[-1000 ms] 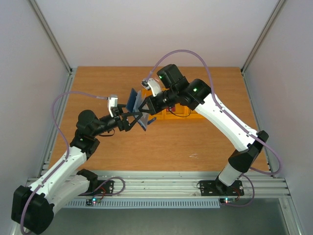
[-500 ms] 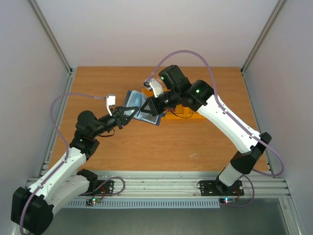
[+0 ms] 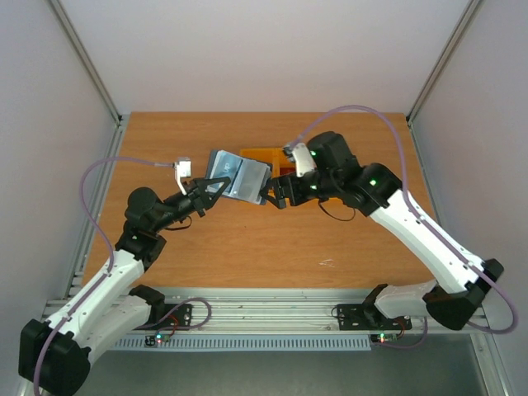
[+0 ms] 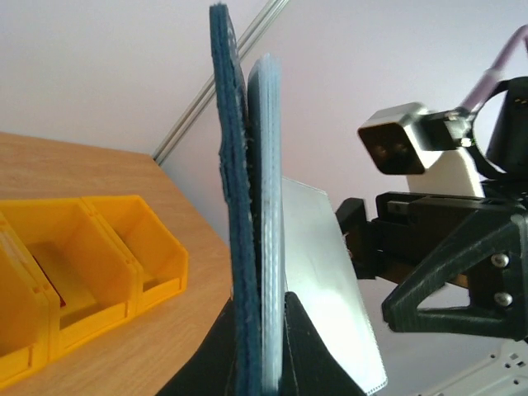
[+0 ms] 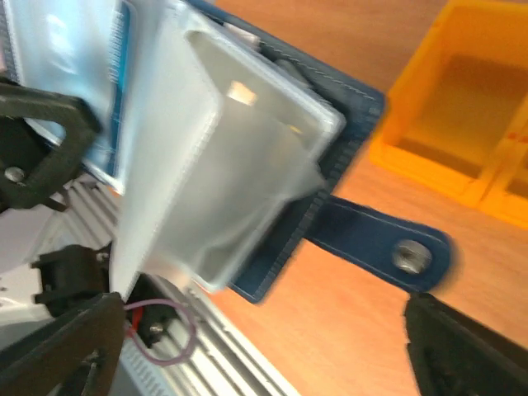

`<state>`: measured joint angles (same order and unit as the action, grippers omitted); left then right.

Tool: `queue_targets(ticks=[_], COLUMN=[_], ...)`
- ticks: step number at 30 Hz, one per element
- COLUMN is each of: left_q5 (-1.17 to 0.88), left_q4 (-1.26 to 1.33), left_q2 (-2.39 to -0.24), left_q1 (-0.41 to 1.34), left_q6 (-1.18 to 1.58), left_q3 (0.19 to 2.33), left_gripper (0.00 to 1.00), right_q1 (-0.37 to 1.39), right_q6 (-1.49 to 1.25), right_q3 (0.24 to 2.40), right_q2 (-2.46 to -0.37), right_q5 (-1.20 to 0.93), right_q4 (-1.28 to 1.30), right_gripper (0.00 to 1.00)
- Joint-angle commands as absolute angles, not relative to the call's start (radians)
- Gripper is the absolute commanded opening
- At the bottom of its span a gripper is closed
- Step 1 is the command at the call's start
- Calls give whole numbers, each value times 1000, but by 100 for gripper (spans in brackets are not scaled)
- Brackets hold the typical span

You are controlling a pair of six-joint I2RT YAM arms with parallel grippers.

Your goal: Take the credit cards out of the card holder

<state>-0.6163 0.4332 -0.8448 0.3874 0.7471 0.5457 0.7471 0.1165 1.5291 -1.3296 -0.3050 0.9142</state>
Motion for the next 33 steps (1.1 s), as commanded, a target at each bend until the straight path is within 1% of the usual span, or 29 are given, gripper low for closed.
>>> queue_targets(ticks=[1,4,6,11,15,18,19,20,21,22,23,25,26,27,28,29,31,32,33], left_q5=[-619,-629,-625,-636,-646,-662,-665,-664,-662,-660,-659,-658,-659,-659,-656,-650,-637,-641,-651], left_q4=[499,515,515,534,560,573,578,580,583,584,584,583,583,580,569,553,524,519,514], left_q2=[-818,-819,-815,-810,-818,-831,-835,-836,-838,-840,-841,-845,-847,-848,-848,-845,-836,-831,-828], left_q1=[384,383,383,384,386,387,387,389,390,390,390,393,393,393,393,393,393,392,392], left_q6=[654,672,683,718,768,807,814,819,821,824,834,840,842,845,847,848,848,848,848], left_q3=[582,591,598,628,647,656,658,658,658,658,658,656,654,651,650,648,636,629,622], left_gripper=[0,0,0,0,0,0,0,0,0,0,0,0,0,0,4,19,34,39,41], right_q1=[707,707,706,703,700,699,699,699,699,699,699,699,699,699,698,697,695,695,696], right_q6=[61,74,71,-17,-65,-64,-54,-45,-36,-30,-28,-25,-20,-16,20,47,128,169,209], right_q3=[1402,1350,1301,1230,1221,1215,1224,1235,1247,1258,1266,1272,1273,1278,1286,1304,1364,1405,1443], right_q2=[-1251,-1241,-1224,-1245,-1276,-1266,-1265,-1265,-1269,-1272,-1277,-1272,-1265,-1253,-1244,-1237,-1233,-1236,-1242], right_q5=[-340,-429,-477,-555,-570,-630,-646,-657,-674,-691,-704,-705,-692,-682,-674,-666,-658,-660,-665], right_q4=[750,645,531,305,217,130,124,130,137,143,151,161,183,207,246,298,449,535,625], right_gripper=[98,98,98,98,98,98,97,92,82,69,52,23,11,4,2,1,1,1,1])
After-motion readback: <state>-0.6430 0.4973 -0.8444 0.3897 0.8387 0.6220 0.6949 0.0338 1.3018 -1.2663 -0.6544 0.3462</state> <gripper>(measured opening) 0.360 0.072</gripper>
